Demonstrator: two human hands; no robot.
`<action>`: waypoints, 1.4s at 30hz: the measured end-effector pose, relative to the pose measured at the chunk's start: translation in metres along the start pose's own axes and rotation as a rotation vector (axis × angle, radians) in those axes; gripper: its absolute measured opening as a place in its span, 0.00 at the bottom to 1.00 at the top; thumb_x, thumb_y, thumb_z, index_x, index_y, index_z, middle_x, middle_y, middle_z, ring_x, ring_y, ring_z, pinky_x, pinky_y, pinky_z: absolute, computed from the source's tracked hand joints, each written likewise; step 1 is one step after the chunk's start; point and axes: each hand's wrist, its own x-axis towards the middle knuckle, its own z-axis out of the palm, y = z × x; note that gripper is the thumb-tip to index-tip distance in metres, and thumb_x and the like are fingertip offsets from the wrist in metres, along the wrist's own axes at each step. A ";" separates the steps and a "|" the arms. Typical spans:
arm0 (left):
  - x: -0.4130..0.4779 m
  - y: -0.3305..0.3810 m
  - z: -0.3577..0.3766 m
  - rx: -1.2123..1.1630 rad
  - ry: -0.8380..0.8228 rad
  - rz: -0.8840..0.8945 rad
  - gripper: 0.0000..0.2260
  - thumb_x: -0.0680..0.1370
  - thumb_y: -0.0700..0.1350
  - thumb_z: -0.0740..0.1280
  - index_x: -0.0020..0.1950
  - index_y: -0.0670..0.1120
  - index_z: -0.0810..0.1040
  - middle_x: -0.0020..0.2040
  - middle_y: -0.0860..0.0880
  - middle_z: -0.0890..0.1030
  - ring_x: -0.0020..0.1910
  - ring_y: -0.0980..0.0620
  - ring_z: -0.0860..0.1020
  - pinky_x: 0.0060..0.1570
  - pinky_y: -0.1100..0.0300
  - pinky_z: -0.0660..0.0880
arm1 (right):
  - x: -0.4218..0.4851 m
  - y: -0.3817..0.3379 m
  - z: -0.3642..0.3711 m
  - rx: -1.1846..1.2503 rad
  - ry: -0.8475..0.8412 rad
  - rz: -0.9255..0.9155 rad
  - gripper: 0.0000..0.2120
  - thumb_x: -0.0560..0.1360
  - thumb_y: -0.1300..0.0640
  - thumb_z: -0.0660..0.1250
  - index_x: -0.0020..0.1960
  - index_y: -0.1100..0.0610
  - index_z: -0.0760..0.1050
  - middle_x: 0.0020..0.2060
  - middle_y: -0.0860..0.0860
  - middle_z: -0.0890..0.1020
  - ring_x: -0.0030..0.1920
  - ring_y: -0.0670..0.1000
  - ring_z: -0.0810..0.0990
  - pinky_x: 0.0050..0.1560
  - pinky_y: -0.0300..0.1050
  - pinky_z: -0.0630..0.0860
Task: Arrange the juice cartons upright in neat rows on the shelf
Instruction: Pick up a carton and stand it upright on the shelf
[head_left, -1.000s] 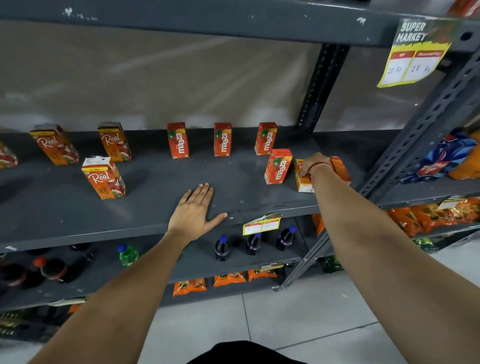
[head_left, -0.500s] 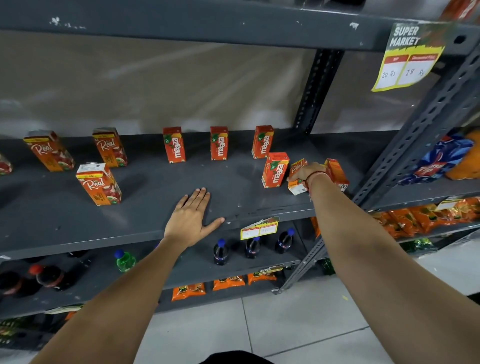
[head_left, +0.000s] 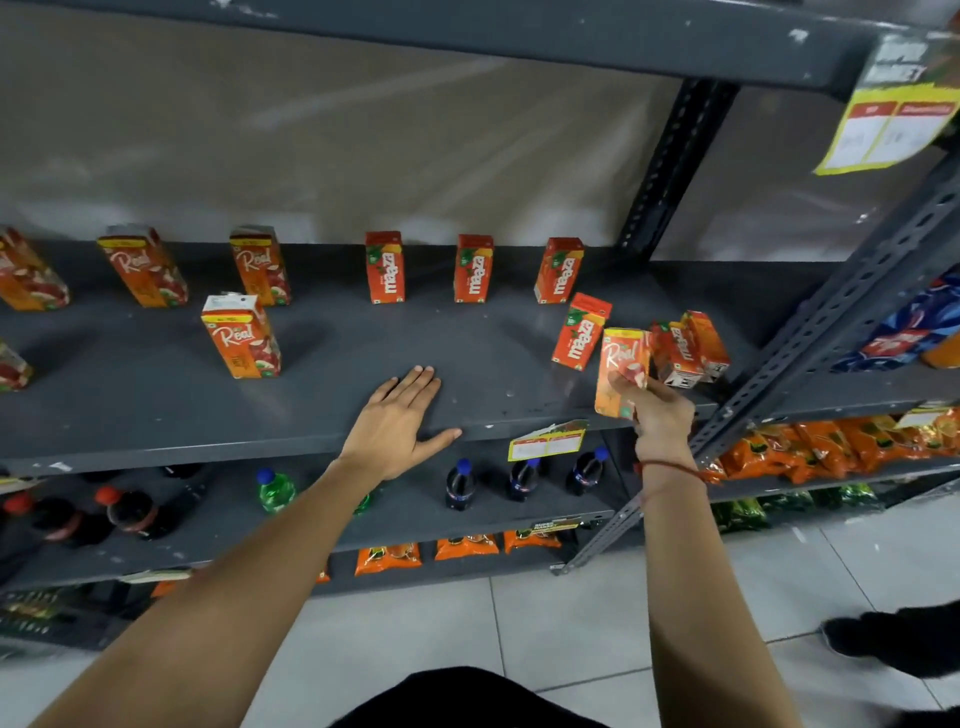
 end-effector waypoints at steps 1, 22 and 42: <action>-0.008 -0.005 -0.001 -0.009 0.013 -0.001 0.39 0.73 0.68 0.45 0.74 0.43 0.59 0.75 0.45 0.60 0.74 0.51 0.56 0.72 0.55 0.49 | -0.003 0.008 0.003 0.050 -0.020 0.016 0.14 0.68 0.58 0.76 0.53 0.56 0.80 0.35 0.49 0.77 0.30 0.44 0.69 0.28 0.31 0.65; -0.175 -0.178 -0.047 -0.042 0.149 -0.427 0.33 0.77 0.63 0.48 0.66 0.38 0.71 0.67 0.41 0.73 0.68 0.45 0.69 0.67 0.48 0.63 | -0.196 0.072 0.244 0.007 -0.788 -0.191 0.08 0.69 0.62 0.75 0.43 0.52 0.79 0.43 0.51 0.83 0.45 0.47 0.81 0.53 0.46 0.77; -0.180 -0.195 -0.043 -0.033 0.159 -0.404 0.29 0.77 0.59 0.53 0.68 0.38 0.69 0.68 0.40 0.72 0.68 0.44 0.69 0.68 0.46 0.63 | -0.243 0.085 0.385 -0.624 -0.840 -0.695 0.19 0.72 0.59 0.72 0.60 0.64 0.75 0.59 0.60 0.81 0.62 0.58 0.78 0.65 0.53 0.73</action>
